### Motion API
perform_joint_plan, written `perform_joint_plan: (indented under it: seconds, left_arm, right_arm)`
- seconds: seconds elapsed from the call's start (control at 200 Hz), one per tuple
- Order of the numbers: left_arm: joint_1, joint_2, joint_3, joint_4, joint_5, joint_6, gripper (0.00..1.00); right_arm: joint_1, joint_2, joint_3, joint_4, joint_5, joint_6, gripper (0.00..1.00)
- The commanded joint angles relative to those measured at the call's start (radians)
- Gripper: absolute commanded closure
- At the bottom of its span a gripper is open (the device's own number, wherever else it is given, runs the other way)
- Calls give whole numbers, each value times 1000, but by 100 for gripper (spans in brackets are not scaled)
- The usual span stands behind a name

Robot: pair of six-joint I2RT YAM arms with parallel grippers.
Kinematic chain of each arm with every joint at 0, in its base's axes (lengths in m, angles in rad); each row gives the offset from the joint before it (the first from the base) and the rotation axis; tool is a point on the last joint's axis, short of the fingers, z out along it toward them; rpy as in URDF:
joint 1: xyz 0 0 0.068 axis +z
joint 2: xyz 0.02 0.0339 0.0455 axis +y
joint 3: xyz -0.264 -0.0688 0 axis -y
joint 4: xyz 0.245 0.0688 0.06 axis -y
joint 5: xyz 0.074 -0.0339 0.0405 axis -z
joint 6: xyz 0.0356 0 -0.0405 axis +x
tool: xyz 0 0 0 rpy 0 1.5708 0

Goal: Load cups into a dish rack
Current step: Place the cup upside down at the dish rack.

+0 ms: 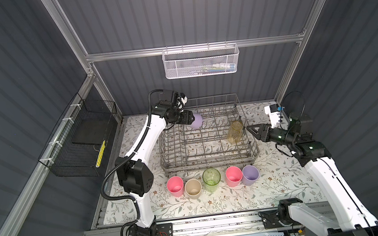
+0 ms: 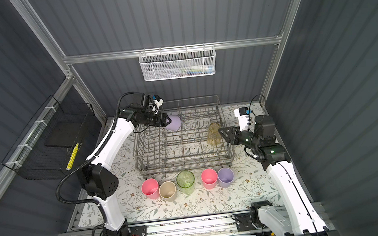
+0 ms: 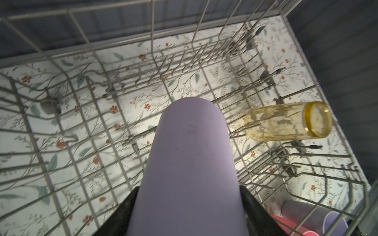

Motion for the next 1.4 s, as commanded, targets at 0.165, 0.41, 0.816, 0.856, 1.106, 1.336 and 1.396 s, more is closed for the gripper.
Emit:
perform_joint_plan:
  seconds: [0.165,0.41,0.816,0.856,1.106,1.336,1.396]
  left_arm:
    - [-9,-14,64,-166,-67,52,63]
    - [-33,14,84,-238,-96,86,63]
    - [-60,97,96,-264,-148,93,63]
    - [-62,104,96,-264,-155,91,63]
    - [-68,168,123,-273,-193,91,62]
    - [-72,234,194,-297,-214,97,57]
    - [-74,252,215,-307,-220,97,56]
  right_arm:
    - [-1,15,-15,-30,30,-48,58]
    - [-2,30,-32,-21,18,-44,57]
    - [-3,41,-50,-19,13,-45,57]
    - [-3,44,-52,-17,11,-45,57]
    - [-2,61,-56,-11,5,-46,57]
    - [-3,72,-67,-4,0,-41,57]
    - [-3,72,-69,-5,3,-41,57]
